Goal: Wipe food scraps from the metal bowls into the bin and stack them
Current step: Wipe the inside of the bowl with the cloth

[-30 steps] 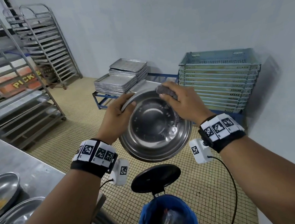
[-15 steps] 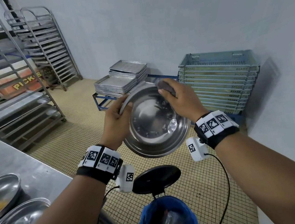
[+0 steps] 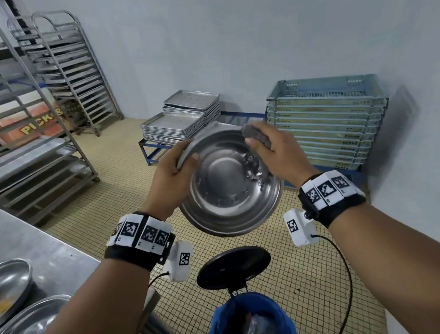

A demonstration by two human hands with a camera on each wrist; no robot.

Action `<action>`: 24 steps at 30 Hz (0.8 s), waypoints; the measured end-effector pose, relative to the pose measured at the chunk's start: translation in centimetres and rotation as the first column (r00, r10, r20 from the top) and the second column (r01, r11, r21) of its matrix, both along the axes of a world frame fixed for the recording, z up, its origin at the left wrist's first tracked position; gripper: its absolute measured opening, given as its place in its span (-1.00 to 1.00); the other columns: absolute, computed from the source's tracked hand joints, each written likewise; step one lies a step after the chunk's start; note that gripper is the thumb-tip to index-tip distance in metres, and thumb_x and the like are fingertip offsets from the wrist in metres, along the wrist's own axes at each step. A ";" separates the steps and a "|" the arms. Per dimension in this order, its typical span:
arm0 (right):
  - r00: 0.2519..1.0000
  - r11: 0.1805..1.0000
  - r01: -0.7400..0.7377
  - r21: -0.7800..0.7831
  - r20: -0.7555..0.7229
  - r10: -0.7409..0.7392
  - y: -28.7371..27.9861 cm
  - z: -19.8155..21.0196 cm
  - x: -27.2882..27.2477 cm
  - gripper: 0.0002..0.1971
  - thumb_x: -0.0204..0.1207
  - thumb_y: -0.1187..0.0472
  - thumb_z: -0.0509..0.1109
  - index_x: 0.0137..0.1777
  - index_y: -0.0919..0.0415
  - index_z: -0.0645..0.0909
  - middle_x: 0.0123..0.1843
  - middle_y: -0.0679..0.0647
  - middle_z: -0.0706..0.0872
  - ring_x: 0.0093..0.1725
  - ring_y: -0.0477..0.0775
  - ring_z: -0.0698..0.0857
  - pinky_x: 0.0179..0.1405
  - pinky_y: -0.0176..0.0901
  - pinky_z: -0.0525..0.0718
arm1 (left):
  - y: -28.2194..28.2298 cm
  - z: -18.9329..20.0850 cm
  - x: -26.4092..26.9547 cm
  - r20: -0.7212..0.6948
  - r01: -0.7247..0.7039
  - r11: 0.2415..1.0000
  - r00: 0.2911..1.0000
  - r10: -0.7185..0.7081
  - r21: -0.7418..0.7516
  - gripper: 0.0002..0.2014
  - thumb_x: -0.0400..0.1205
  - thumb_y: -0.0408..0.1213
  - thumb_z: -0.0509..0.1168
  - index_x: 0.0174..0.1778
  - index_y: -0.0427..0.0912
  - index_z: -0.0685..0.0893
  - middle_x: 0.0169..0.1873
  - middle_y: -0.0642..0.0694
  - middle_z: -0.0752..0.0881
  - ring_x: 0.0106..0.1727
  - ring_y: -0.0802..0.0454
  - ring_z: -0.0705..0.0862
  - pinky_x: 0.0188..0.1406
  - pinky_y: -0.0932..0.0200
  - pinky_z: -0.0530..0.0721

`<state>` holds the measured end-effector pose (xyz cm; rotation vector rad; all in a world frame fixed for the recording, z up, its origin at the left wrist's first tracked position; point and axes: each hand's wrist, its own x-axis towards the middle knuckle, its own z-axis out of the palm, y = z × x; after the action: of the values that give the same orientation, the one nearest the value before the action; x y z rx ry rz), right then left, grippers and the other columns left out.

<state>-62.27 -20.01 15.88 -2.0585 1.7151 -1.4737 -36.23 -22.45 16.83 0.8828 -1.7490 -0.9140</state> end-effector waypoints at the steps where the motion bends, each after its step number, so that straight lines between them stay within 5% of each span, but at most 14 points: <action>1: 0.999 1.000 -0.014 -0.011 -0.033 0.013 0.0 0.3 0.2 -0.60 0.72 -0.10 0.32 0.47 0.03 0.60 -0.05 -0.07 0.81 -0.20 -0.09 0.76 -0.13 -0.01 0.81 | 0.1 0.4 -0.1 0.014 0.022 1.000 1.000 -0.022 -0.003 -0.77 0.85 -0.24 0.29 0.39 0.02 0.72 0.03 -0.03 0.86 -0.05 -0.09 0.87 -0.12 0.03 0.85; 5: 1.000 0.999 -0.002 -0.040 -0.014 0.002 -0.3 0.7 0.6 -0.62 0.74 -0.10 0.31 0.48 -0.01 0.57 -0.08 -0.05 0.81 -0.20 -0.08 0.77 -0.14 -0.03 0.81 | 0.3 1.1 -0.3 -0.118 -0.004 1.000 0.993 0.007 0.026 -0.79 0.82 -0.30 0.32 0.18 0.11 0.78 -0.09 0.07 0.88 -0.12 0.03 0.85 -0.14 0.17 0.81; 9: 0.991 0.998 0.042 0.054 0.124 -0.048 -0.2 -0.3 0.4 -0.54 0.76 -0.13 0.27 0.57 0.04 0.49 -0.01 -0.03 0.80 -0.16 -0.10 0.80 -0.18 -0.11 0.83 | -0.2 0.6 0.0 -0.275 -0.132 0.989 0.951 0.144 0.063 -0.80 0.82 -0.30 0.32 0.20 0.08 0.78 -0.06 -0.01 0.88 -0.12 0.04 0.84 -0.18 0.15 0.79; 16: 0.999 0.999 0.016 -0.029 -0.036 -0.017 -0.9 0.9 0.9 -0.57 0.71 -0.23 0.27 0.47 -0.10 0.57 0.00 -0.12 0.81 -0.09 -0.10 0.77 -0.02 0.05 0.81 | 0.7 -0.2 -0.9 -0.160 -0.053 0.997 0.985 0.063 0.060 -0.77 0.84 -0.18 0.31 0.37 -0.07 0.76 0.02 -0.08 0.88 -0.06 -0.05 0.88 -0.16 0.15 0.80; 19: 0.999 0.999 -0.007 -0.032 -0.043 0.006 -1.0 1.3 0.8 -0.59 0.71 -0.16 0.33 0.48 -0.04 0.59 -0.04 -0.15 0.80 -0.17 -0.20 0.75 -0.08 -0.10 0.80 | 1.1 -0.3 -1.2 -0.227 -0.049 0.994 0.971 0.070 0.098 -0.78 0.84 -0.23 0.31 0.36 -0.10 0.77 -0.02 -0.05 0.89 -0.12 0.03 0.87 -0.21 0.22 0.78; 24: 0.978 1.000 0.011 0.011 0.206 -0.013 -0.5 -0.9 0.5 -0.62 0.73 -0.03 0.37 0.48 0.05 0.57 0.05 -0.34 0.72 0.00 -0.47 0.71 -0.05 -0.59 0.62 | 0.6 -1.1 -0.7 -0.317 -0.142 0.986 0.934 0.164 0.091 -0.85 0.84 -0.20 0.32 0.22 0.04 0.78 -0.01 -0.12 0.88 -0.09 0.01 0.85 -0.16 0.13 0.80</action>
<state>-61.73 -20.55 14.97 -1.8194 1.6539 -1.6143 -36.95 -21.88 15.71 0.8455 -1.3566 -0.9583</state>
